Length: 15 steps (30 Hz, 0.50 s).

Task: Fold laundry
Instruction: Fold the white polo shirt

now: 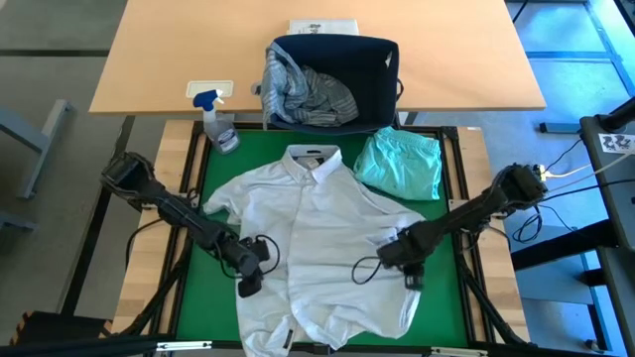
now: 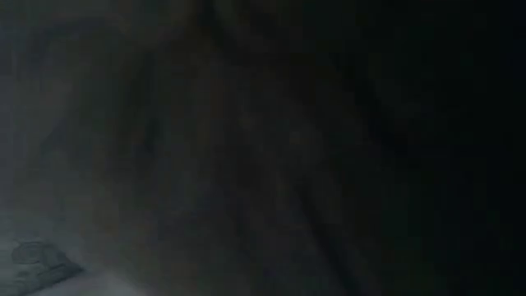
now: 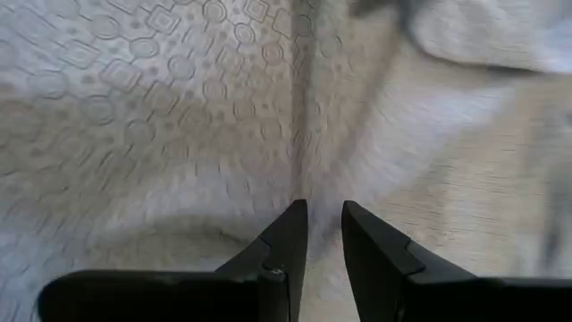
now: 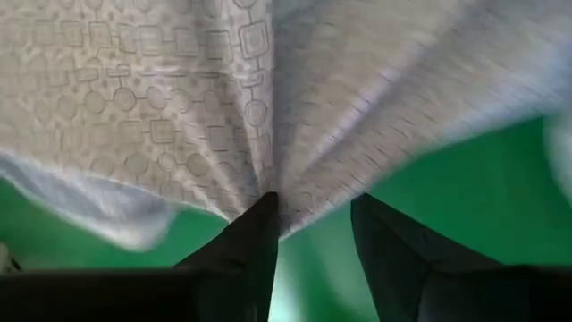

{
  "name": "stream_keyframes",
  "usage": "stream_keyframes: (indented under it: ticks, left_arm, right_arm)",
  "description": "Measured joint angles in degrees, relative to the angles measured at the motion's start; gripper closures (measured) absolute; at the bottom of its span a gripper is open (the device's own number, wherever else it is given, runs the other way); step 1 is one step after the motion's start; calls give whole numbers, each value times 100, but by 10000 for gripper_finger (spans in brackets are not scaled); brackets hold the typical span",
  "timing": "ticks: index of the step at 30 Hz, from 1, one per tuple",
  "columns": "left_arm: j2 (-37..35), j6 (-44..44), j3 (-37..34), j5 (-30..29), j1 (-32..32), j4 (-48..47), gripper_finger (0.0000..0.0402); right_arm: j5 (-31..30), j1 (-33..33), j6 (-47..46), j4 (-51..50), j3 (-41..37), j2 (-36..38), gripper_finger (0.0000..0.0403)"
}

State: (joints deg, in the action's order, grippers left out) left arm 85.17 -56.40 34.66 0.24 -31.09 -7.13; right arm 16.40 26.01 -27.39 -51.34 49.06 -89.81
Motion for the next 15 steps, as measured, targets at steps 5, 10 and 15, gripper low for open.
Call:
stream_keyframes:
  ticks: [5,10,15]
  left_arm:
    - [-443,419,722,-58,180,-655,332]
    - [-766,967,1583,-774,493,-2200,332]
    - [-843,1085,2014,-1650,932,-3351,332]
  right_arm:
    - [-723,-16,266,-575,331,552,260]
    - [-2044,-49,535,-464,451,1279,260]
    - [-3036,-577,812,-320,289,1740,260]
